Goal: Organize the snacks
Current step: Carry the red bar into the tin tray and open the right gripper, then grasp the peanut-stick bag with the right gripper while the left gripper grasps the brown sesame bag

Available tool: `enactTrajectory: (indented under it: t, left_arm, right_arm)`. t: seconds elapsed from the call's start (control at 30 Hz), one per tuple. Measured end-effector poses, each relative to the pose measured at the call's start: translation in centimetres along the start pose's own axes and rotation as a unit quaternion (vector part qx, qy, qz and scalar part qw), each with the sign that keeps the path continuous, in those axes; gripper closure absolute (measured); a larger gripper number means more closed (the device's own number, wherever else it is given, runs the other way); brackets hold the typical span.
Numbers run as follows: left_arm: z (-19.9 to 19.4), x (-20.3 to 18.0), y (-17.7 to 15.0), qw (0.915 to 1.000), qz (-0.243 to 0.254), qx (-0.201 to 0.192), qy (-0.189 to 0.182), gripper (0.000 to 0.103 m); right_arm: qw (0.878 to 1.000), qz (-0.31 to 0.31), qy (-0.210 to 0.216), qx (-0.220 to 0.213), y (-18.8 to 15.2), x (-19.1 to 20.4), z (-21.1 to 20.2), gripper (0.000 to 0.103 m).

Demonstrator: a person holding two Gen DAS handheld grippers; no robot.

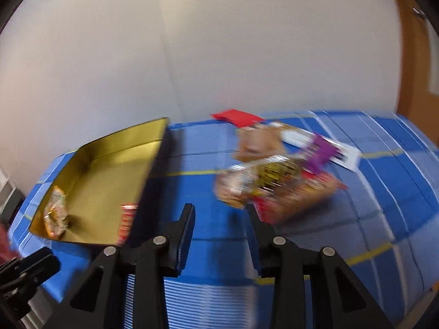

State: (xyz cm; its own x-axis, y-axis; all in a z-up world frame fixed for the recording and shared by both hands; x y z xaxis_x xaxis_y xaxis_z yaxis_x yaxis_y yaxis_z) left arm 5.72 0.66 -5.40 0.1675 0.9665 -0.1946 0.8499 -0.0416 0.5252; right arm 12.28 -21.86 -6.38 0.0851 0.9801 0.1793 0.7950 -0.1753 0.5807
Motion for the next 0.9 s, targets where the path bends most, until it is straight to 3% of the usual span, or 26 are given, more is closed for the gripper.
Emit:
enactTrajectory:
  t: [0.2,0.33,0.43,0.5,0.7,0.9]
  left_arm:
    - [0.7,-1.7,-0.8,0.9995,0.028,0.017,-0.004,0.069]
    - [0.8,-2.2,-1.3,0.999,0.039,0.02,0.0,0.068]
    - [0.7,-2.2,-1.3,0.999,0.04,0.019,0.003,0.068]
    - [0.6,-2.1,-1.2,0.9991,0.038,0.019,0.004,0.068]
    - [0.4,-1.9,-1.2,0.9992,0.036,0.016,0.012,0.068]
    - [0.1,-1.7,-1.0,0.9992,0.036,0.013,0.014,0.068]
  right_arm:
    - [0.996,0.086,-0.017,0.002,-1.5,-5.7,-0.2,0.055]
    - [0.993,0.114,-0.013,0.006,-1.3,-7.2,0.0,0.055]
    - [0.993,0.113,-0.02,-0.002,-0.3,-7.2,0.0,0.053]
    - [0.994,0.11,-0.028,0.0,0.6,-7.1,0.4,0.046]
    - [0.993,0.109,-0.043,0.022,3.3,-7.2,3.5,0.045]
    - [0.994,0.074,-0.073,0.035,3.1,-7.9,4.0,0.04]
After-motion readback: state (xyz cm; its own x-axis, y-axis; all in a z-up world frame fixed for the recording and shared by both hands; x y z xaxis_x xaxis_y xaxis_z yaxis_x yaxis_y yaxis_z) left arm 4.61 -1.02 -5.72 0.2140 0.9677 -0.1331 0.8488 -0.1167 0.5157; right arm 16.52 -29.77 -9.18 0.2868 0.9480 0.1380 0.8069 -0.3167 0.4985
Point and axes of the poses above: each gripper's, at about its wrist camera, not at the fingertips, and z roughly the way its jaws point, x to its left, y to its top, the point moved 8 cm from there along z, roughly the way its jaws point, and after that the axes turned 13 degrees about x, right-handed, at the moved point
